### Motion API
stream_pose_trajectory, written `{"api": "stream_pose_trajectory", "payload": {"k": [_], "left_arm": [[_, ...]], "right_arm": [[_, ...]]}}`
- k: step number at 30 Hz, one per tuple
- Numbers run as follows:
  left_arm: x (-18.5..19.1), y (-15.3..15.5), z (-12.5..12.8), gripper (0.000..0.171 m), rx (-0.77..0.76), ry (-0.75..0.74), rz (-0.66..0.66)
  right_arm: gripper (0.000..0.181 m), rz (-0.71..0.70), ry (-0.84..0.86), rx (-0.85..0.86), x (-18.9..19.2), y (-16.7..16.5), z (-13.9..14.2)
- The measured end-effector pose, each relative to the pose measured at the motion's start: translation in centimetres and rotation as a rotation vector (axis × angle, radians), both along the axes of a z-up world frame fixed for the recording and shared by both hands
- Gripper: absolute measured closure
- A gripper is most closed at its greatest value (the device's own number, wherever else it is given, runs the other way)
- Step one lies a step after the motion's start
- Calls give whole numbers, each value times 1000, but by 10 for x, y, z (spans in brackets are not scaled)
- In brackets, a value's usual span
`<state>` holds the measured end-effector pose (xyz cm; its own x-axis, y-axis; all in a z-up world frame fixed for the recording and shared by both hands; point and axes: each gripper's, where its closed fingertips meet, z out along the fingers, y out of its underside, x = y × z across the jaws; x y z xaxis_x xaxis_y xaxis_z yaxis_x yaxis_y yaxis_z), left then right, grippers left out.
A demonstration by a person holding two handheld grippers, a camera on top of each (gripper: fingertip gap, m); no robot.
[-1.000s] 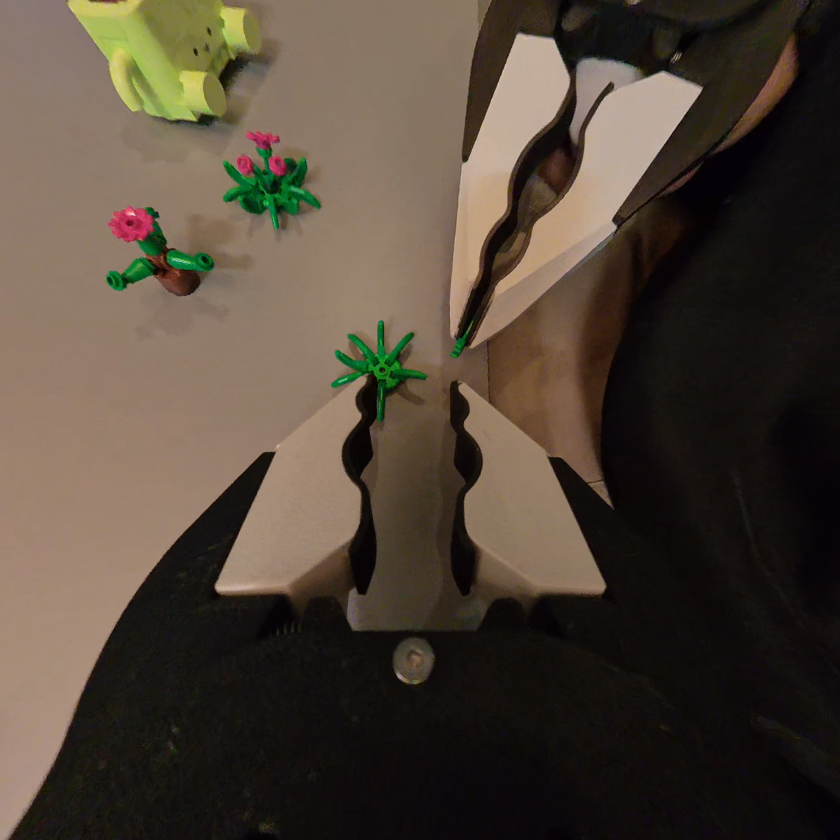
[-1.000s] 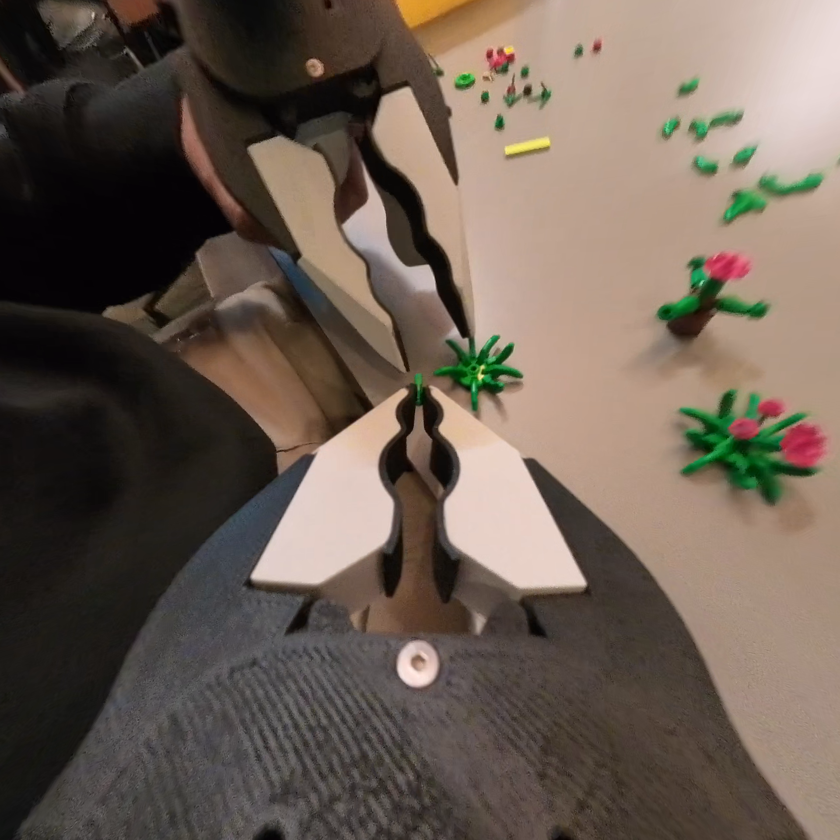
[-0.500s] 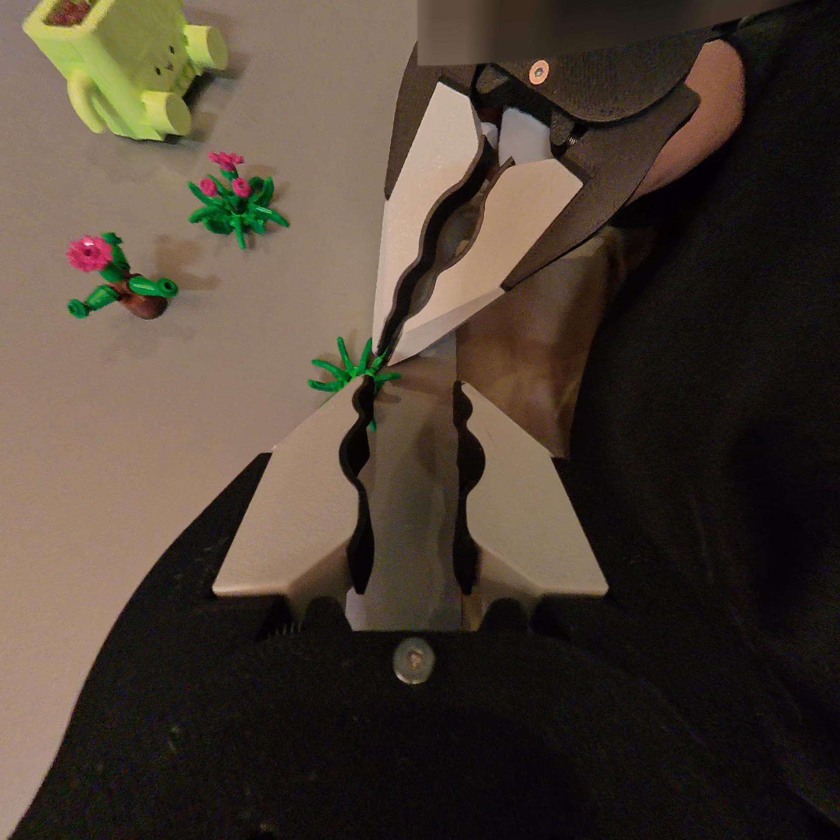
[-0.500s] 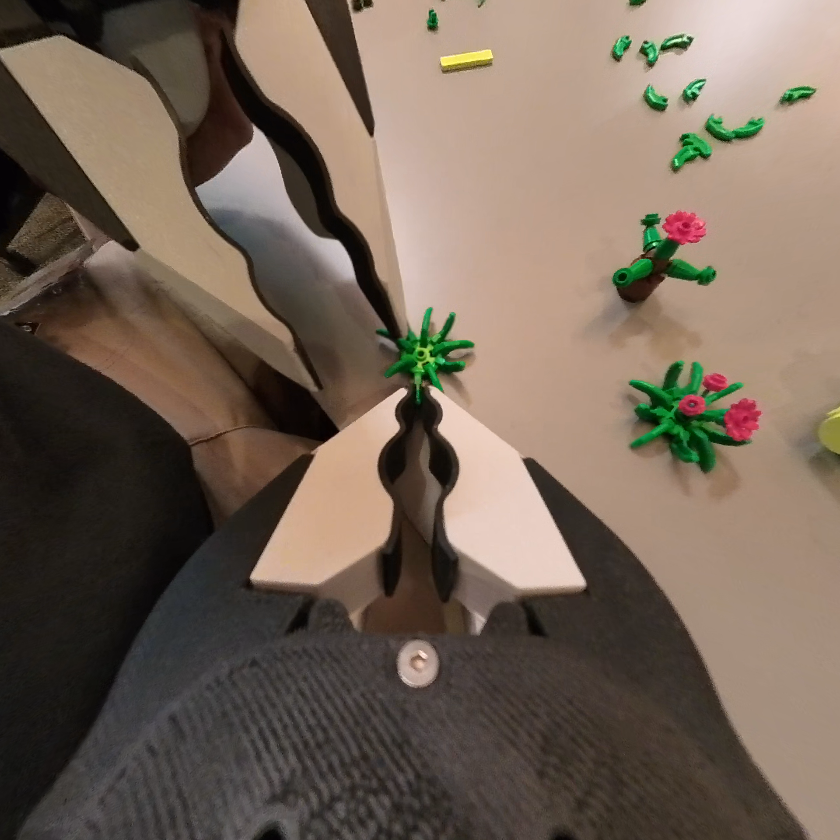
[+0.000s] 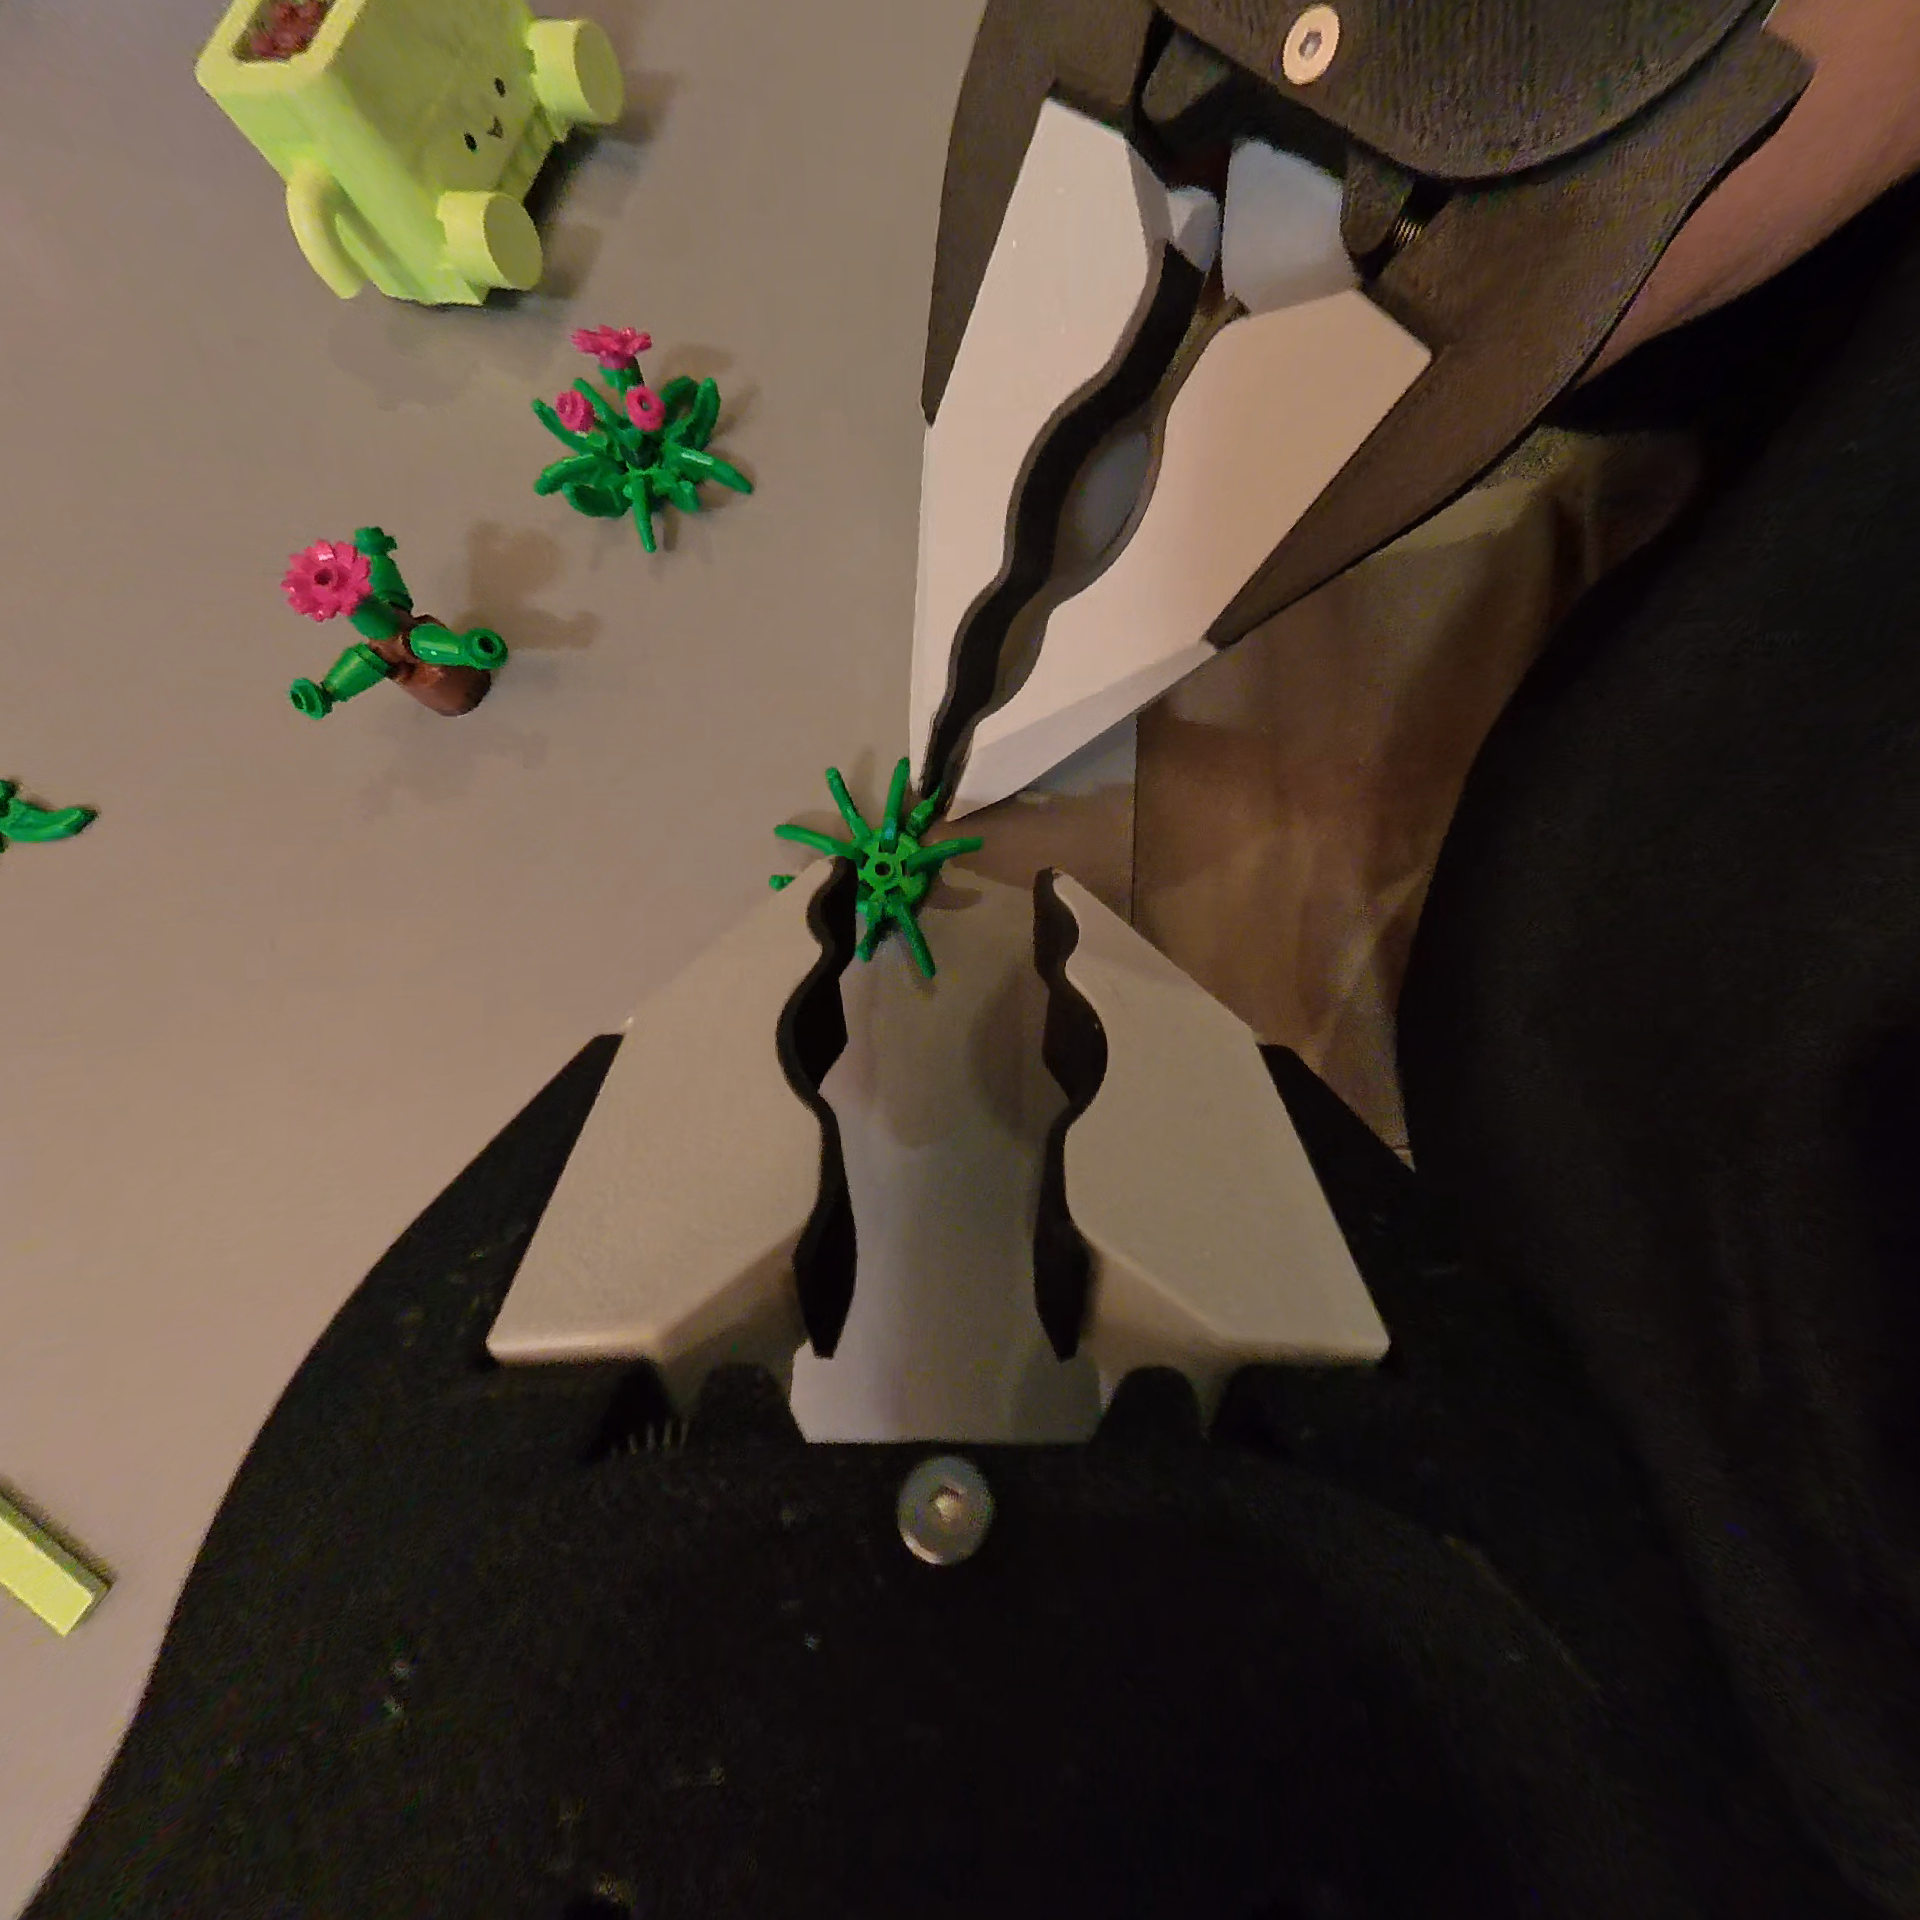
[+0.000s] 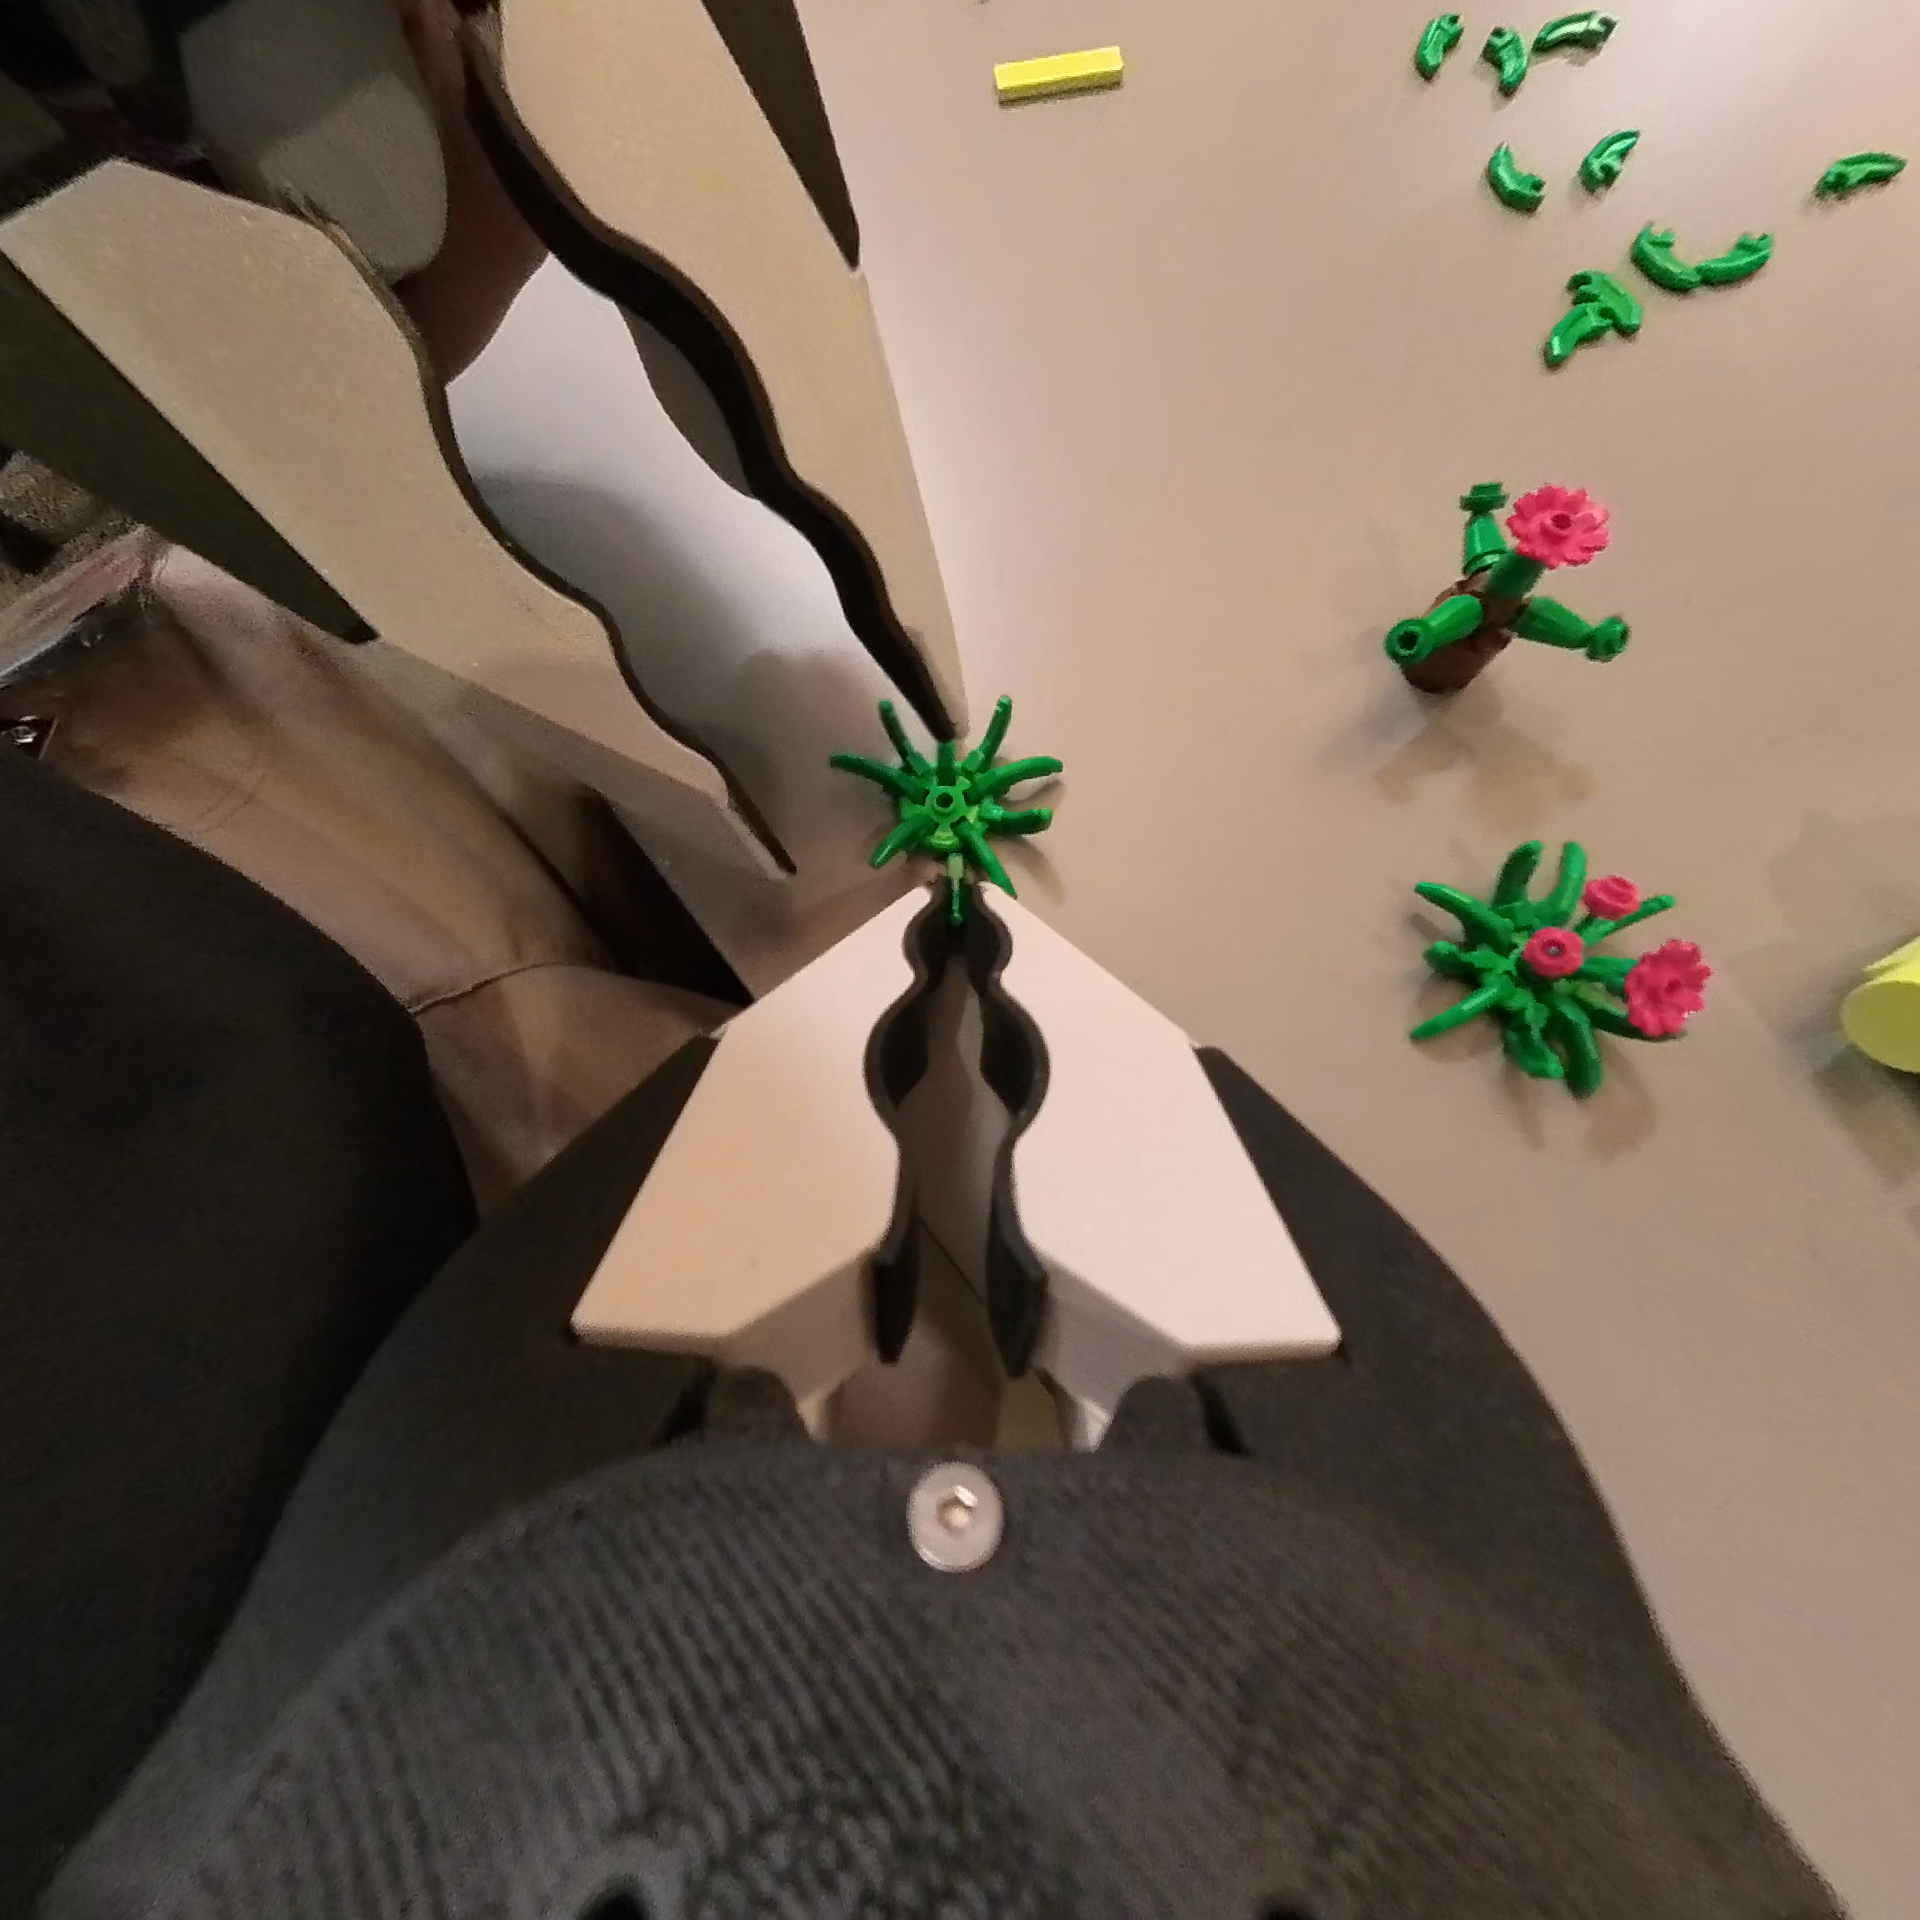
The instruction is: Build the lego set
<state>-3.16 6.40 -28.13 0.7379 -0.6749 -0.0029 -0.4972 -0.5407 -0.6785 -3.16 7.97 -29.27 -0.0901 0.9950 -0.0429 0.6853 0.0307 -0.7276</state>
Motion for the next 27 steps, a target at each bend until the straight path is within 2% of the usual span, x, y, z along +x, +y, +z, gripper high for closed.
{"api": "stream_pose_trajectory", "payload": {"k": [5, 27], "left_arm": [[3, -3, -10, 141, -21, 57, -19], [1, -1, -10, 140, -90, -64, 65]], "right_arm": [[181, 18, -49, -16, 1, 0, 0], [181, 29, -85, -21, -5, 1, 0]]}}
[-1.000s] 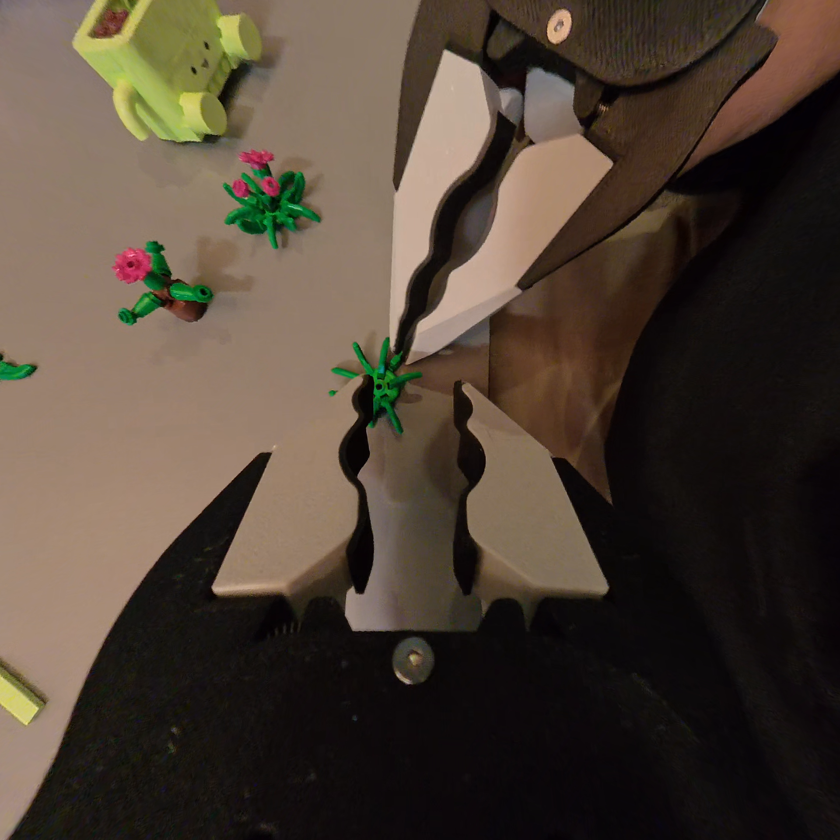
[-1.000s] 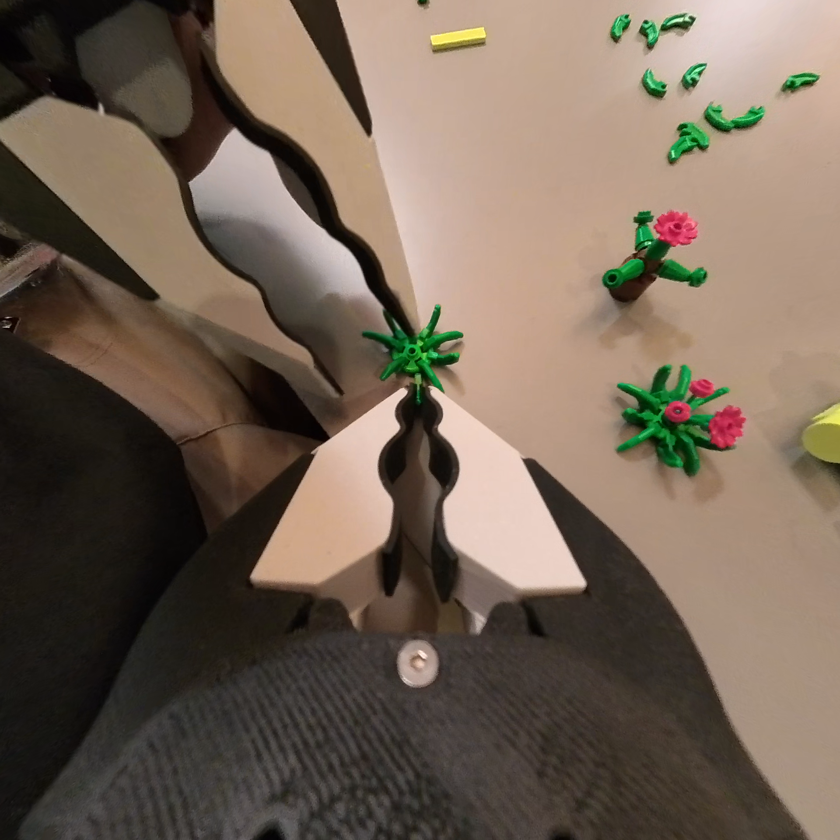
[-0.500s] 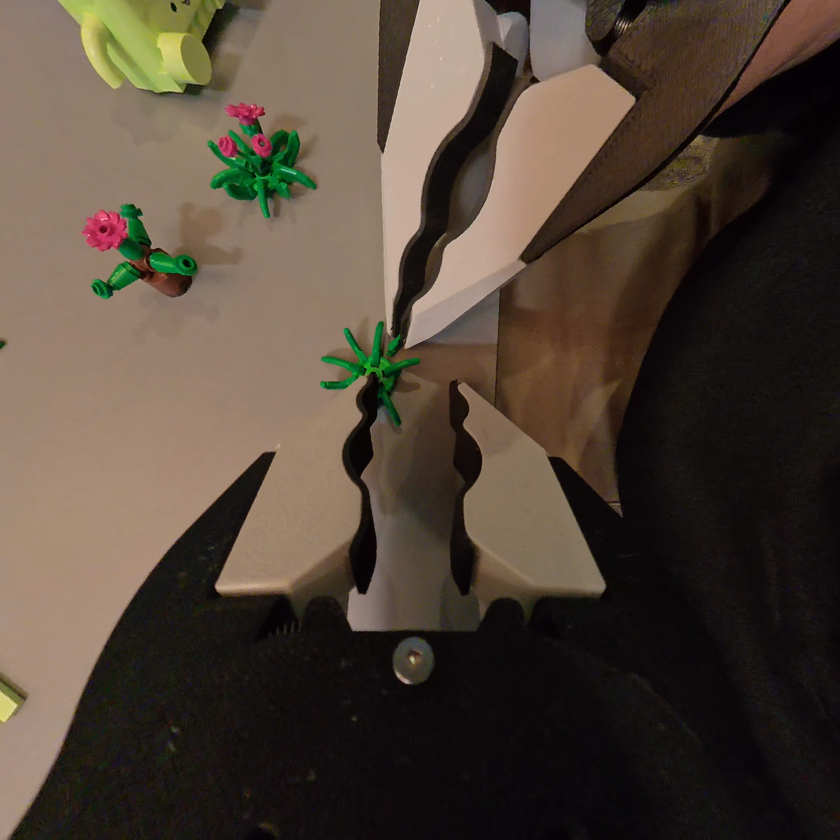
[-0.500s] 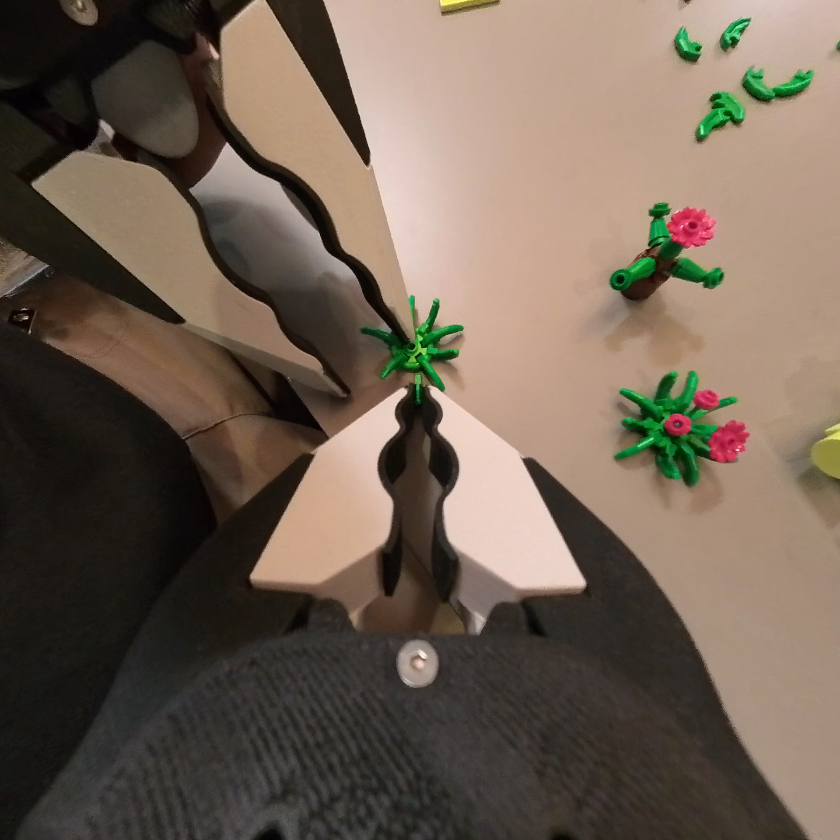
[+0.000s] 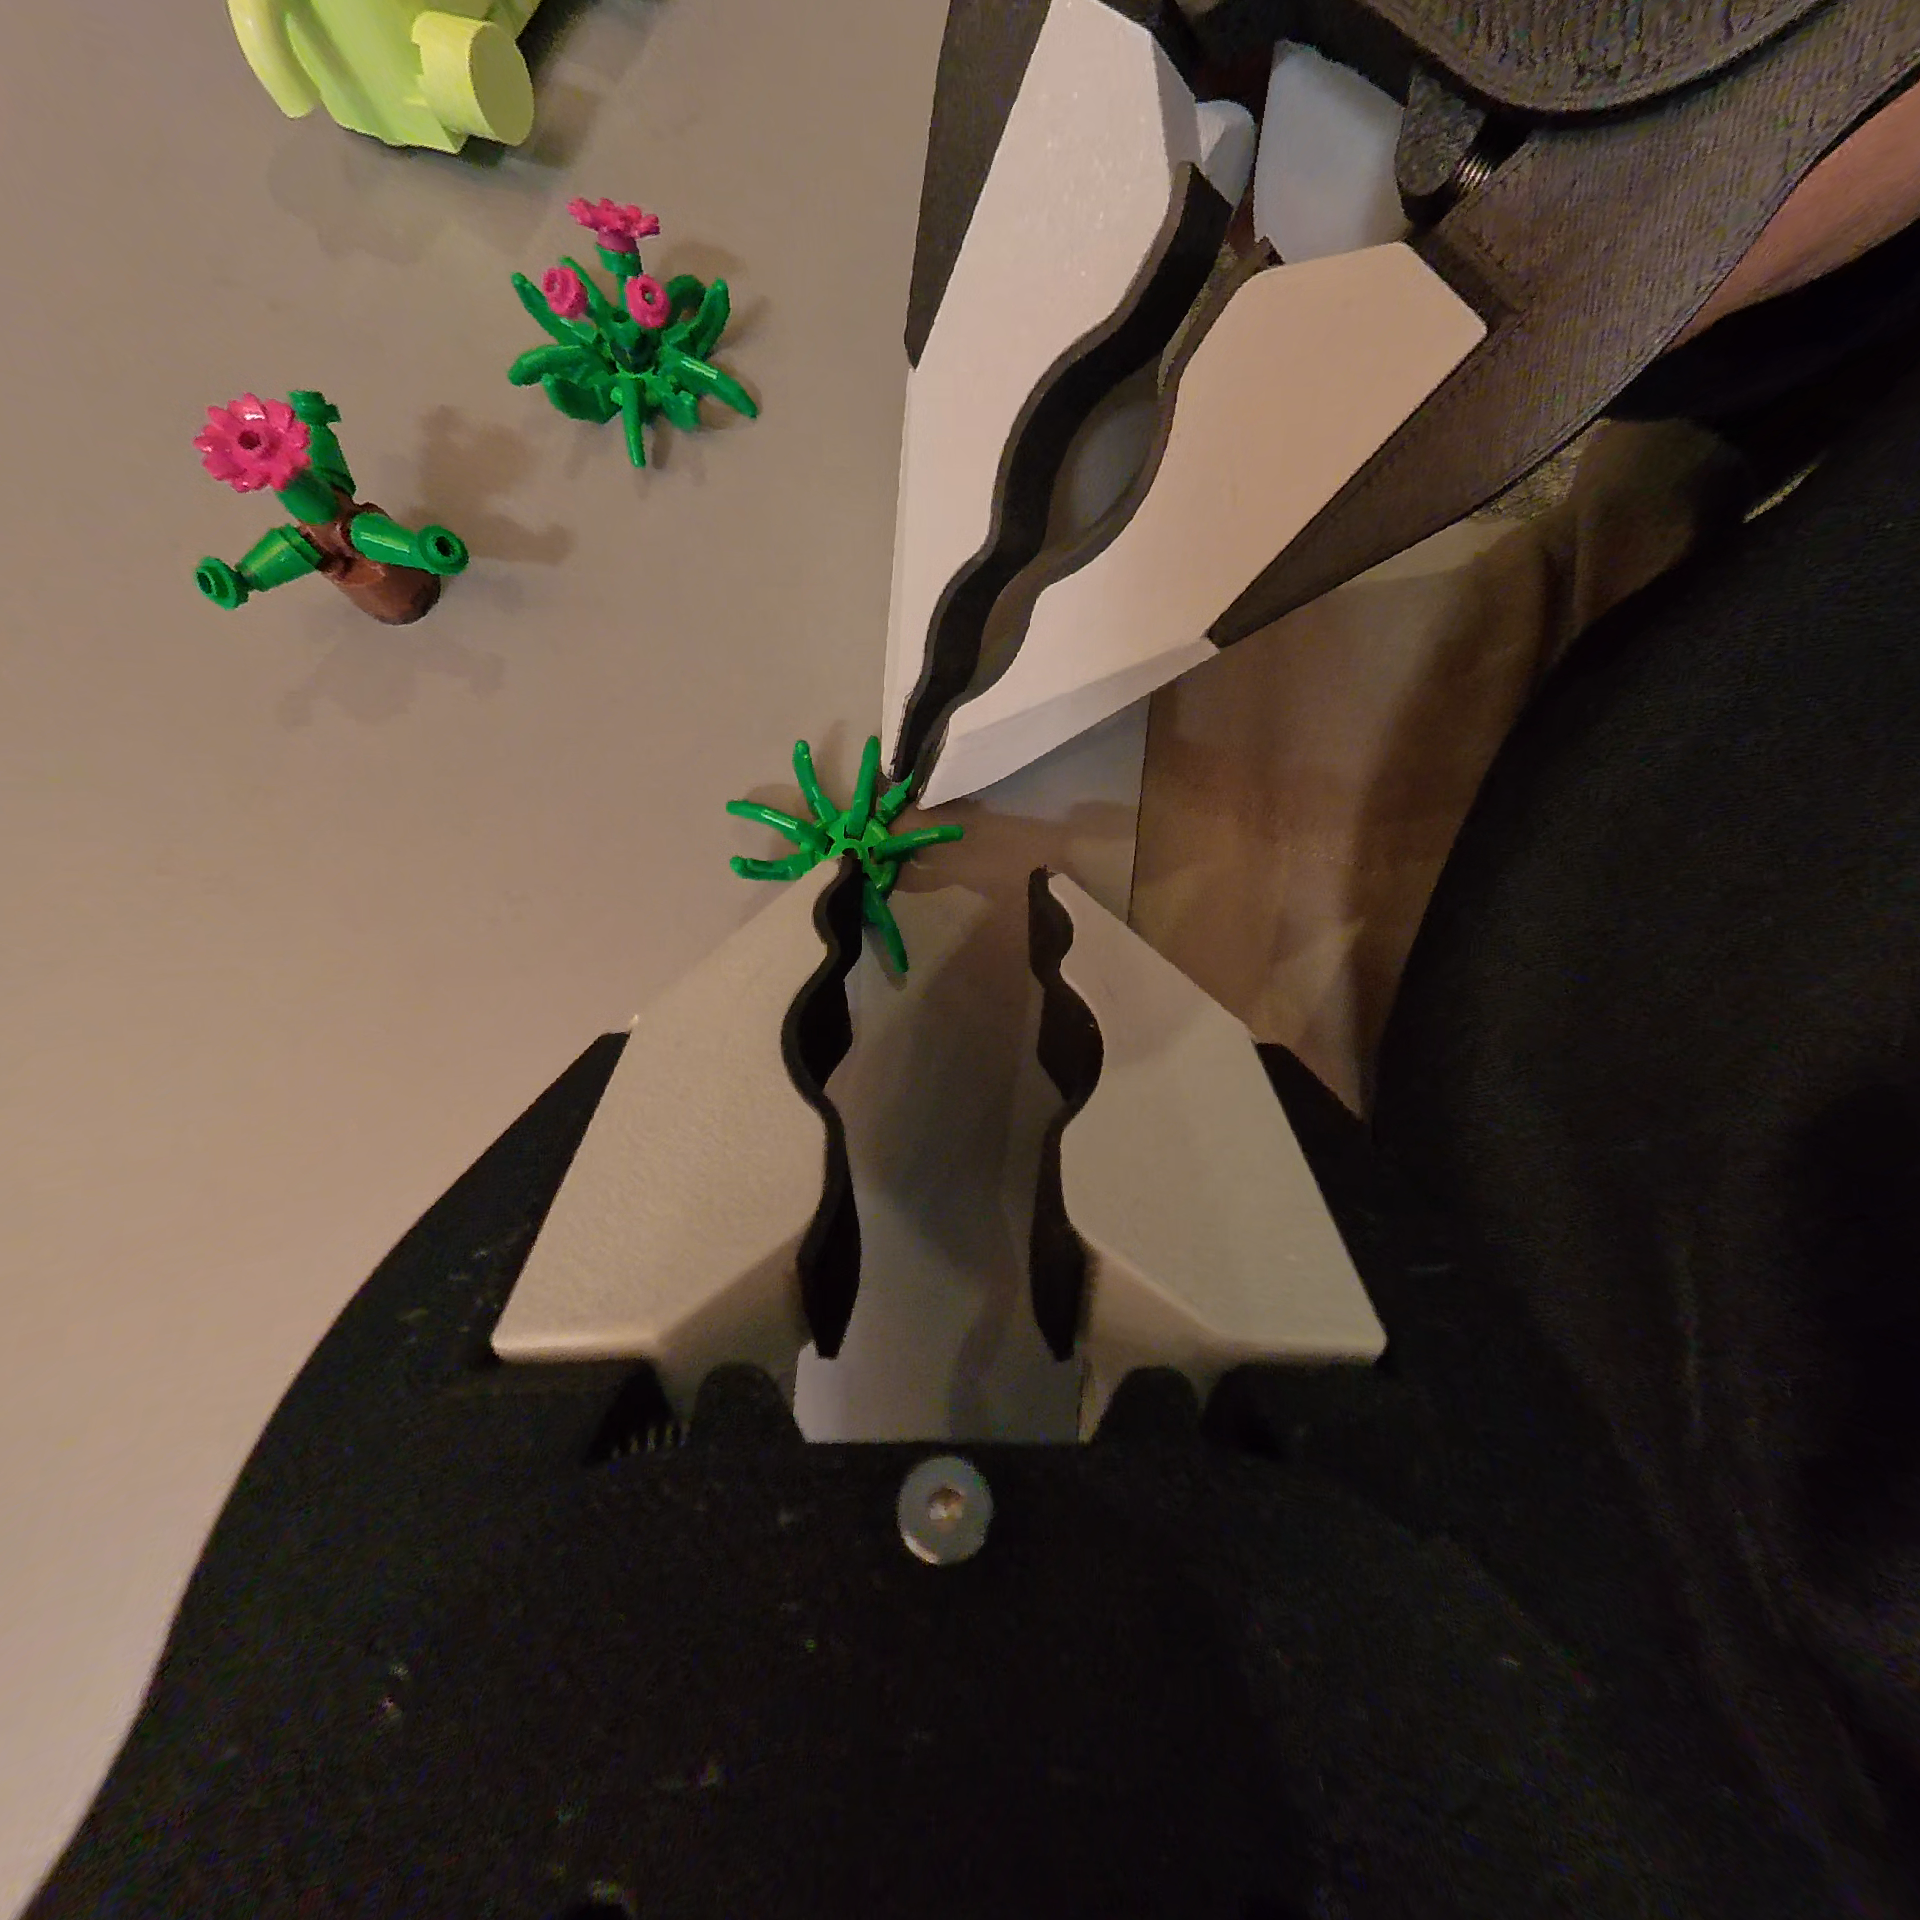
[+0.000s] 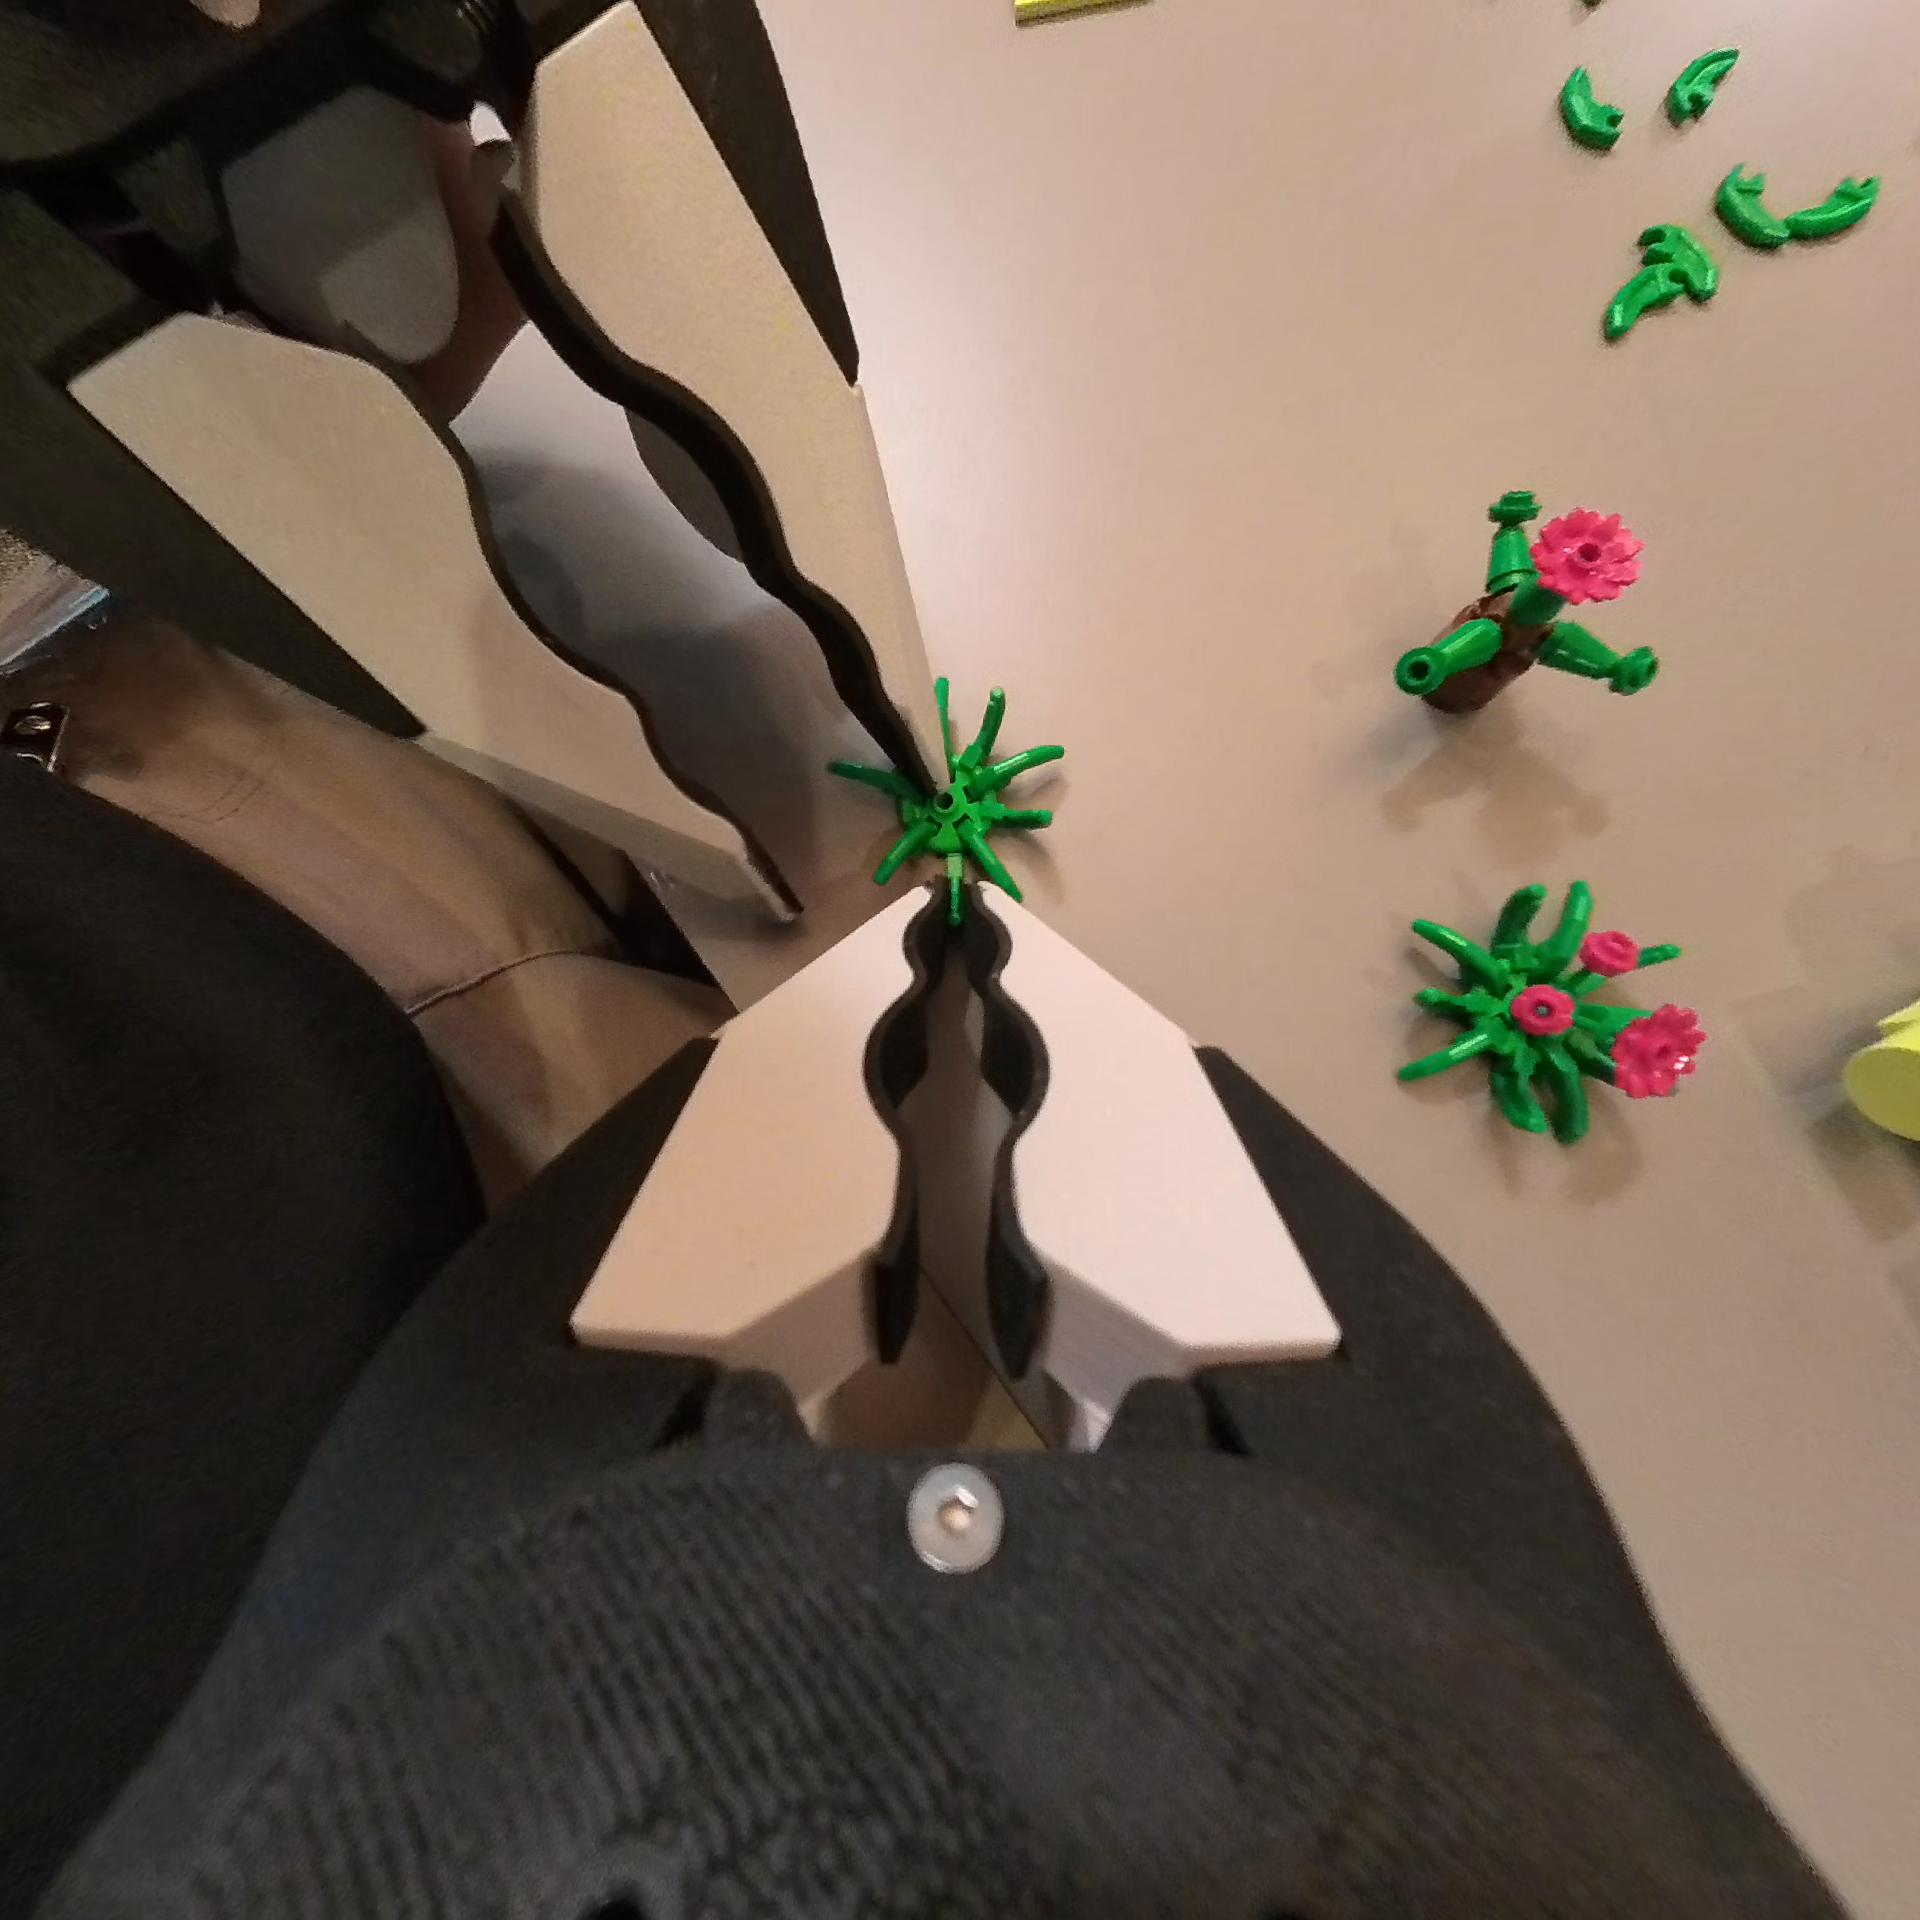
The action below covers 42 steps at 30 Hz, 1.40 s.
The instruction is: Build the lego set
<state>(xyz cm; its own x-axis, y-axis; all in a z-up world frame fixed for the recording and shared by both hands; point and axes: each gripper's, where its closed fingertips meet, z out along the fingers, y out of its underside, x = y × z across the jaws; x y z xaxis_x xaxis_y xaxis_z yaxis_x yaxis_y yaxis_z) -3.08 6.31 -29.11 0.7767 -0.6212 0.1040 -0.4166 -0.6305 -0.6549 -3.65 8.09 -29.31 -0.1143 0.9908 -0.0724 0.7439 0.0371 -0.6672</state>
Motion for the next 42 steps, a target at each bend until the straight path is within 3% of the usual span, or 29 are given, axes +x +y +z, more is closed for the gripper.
{"api": "stream_pose_trajectory", "payload": {"k": [6, 9, 17, 23, 42], "left_arm": [[-13, 3, 15, 144, 60, -87, 98], [-19, 5, 10, 139, 62, -71, 145], [-13, 9, -5, 135, 55, 10, 119], [-17, 13, -5, 146, 64, 10, 137], [-16, 14, -5, 147, 72, 37, 147]], "right_arm": [[181, -1, 11, 1, 0, 0, 0], [181, -1, 18, -5, -1, 1, 0], [181, 4, 11, -4, -1, 1, 0], [181, 6, 11, -4, -1, 2, 0], [181, 103, 88, 64, 1, 0, 0]]}}
